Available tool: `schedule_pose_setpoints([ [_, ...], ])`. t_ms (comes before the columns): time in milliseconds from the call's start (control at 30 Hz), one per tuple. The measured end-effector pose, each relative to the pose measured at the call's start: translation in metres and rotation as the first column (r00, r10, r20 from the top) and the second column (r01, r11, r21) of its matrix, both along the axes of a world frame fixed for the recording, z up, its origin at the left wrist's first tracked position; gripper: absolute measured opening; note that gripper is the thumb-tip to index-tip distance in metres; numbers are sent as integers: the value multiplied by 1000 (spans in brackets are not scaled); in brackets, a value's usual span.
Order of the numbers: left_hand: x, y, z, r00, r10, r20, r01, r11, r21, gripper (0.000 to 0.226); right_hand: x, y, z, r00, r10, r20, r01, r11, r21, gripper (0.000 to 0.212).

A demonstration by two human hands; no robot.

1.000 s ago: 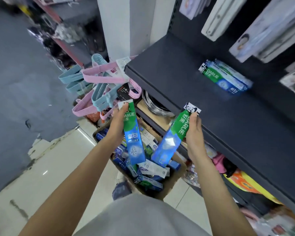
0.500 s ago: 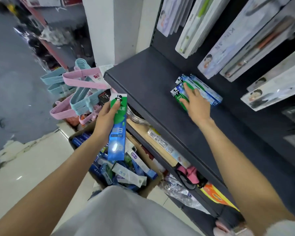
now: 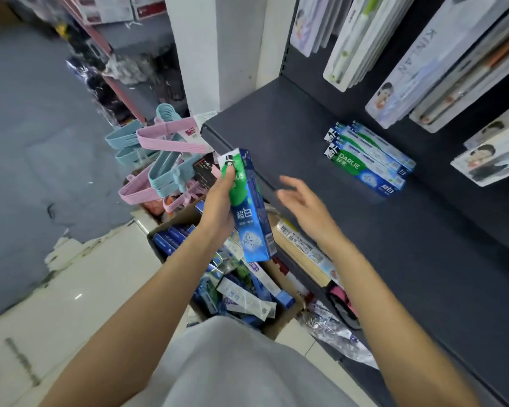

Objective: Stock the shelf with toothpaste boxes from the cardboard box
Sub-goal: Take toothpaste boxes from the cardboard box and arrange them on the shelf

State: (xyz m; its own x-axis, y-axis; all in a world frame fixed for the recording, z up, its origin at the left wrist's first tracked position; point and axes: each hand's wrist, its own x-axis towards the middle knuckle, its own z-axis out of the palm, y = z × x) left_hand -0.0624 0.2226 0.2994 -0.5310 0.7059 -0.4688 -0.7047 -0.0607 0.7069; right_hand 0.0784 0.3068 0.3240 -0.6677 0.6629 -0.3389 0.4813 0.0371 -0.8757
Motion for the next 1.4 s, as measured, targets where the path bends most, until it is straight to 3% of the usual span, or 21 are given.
schedule_pose_setpoints([
  [67,8,4,2,997,-37,72,36,999,17,34,-1,-32,-1,998,28,-48,-40,956,-292,37],
  [167,16,7,2,997,-55,59,54,998,29,44,4,-53,-10,994,-82,-70,46,911,-409,51],
  [200,18,7,3,997,-66,41,65,998,22,46,4,-58,-9,991,-130,-43,110,944,-311,52],
  [233,20,7,1,996,-91,-1,91,996,-4,47,5,-62,-10,988,-152,13,153,986,-65,53],
  [267,21,7,-1,993,-113,-41,111,993,-39,47,6,-62,-14,981,-162,107,121,942,313,54],
  [300,21,5,-3,987,-128,-96,120,989,-82,45,8,-62,-18,961,-192,199,20,765,643,55],
  [333,20,2,-4,982,-135,-132,120,986,-115,40,10,-61,-23,940,-245,236,-61,563,824,57],
  [400,18,-3,-3,974,-168,-153,148,980,-135,38,15,-55,-27,916,-300,267,-131,406,905,60],
  [467,16,-6,-3,972,-183,-144,166,978,-123,32,22,-50,-28,920,-262,291,-136,483,865,64],
  [567,16,-5,-1,977,-169,-127,155,982,-109,12,35,-41,-19,976,-87,198,-4,908,420,61],
  [633,20,0,-4,971,-195,-139,182,978,-99,26,46,-31,-15,996,-48,75,35,985,166,51],
  [700,27,10,-7,918,-283,-279,242,955,-174,25,58,-17,-17,995,-95,-26,98,980,172,45],
  [733,29,17,-12,826,-377,-419,278,919,-278,26,64,-6,-19,990,-135,-43,142,961,237,43],
  [800,28,29,-30,428,-604,-672,290,796,-531,45,75,26,-32,975,-224,1,199,870,451,40],
  [867,26,40,-44,2,-707,-707,208,692,-692,55,84,67,-46,953,-290,85,180,772,610,41],
  [900,25,44,-49,-142,-727,-671,174,650,-740,57,85,87,-51,949,-286,133,136,751,646,42],
  [1000,27,52,-55,-325,-764,-557,117,552,-826,62,77,133,-55,931,-233,279,-36,704,709,44],
  [1133,24,53,-57,-374,-761,-530,88,540,-837,61,59,150,-56,845,-317,430,-225,518,825,44],
  [1233,20,39,-60,-327,-668,-669,56,693,-719,53,49,118,-50,868,-333,369,-228,392,891,34],
  [1333,12,5,-69,-206,-577,-791,-30,811,-584,50,37,45,-57,956,-101,276,-225,351,909,31],
  [1400,4,-26,-85,-148,-582,-799,-68,813,-579,42,31,-6,-73,965,82,251,-261,423,867,27],
])
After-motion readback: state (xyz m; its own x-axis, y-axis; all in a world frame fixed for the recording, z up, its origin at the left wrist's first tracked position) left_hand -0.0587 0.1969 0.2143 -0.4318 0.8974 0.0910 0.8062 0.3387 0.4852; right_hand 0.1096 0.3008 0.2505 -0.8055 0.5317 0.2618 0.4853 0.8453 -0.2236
